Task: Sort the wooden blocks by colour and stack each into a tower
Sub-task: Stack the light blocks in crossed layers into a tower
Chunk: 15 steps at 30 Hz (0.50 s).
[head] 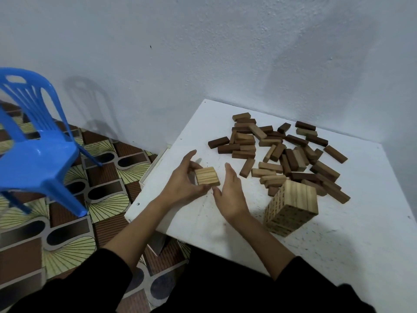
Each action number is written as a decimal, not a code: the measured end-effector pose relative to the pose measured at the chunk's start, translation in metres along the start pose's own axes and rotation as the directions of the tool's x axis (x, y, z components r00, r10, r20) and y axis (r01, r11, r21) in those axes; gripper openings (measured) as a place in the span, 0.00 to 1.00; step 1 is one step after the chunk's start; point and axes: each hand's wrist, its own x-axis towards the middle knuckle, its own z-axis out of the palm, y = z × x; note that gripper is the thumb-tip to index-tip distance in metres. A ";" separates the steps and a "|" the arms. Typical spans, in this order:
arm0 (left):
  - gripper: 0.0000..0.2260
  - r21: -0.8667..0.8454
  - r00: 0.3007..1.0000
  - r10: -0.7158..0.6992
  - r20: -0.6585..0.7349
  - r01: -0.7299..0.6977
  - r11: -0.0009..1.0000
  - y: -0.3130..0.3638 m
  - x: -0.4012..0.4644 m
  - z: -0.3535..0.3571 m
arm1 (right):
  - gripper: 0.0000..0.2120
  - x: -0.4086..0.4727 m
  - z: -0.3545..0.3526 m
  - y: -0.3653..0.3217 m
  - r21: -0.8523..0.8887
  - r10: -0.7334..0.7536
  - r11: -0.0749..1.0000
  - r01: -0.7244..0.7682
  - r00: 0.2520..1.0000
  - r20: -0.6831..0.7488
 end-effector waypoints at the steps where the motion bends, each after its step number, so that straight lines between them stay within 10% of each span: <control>1: 0.42 -0.034 1.000 0.009 -0.024 -0.010 0.999 0.002 0.002 -0.004 | 0.32 0.001 -0.003 -0.008 0.088 -0.010 0.996 0.010 1.000 0.006; 15: 0.40 -0.233 0.933 0.358 -0.031 -0.355 0.905 0.118 0.002 -0.043 | 0.33 -0.013 -0.135 -0.076 0.167 -0.255 0.949 0.266 0.963 -0.083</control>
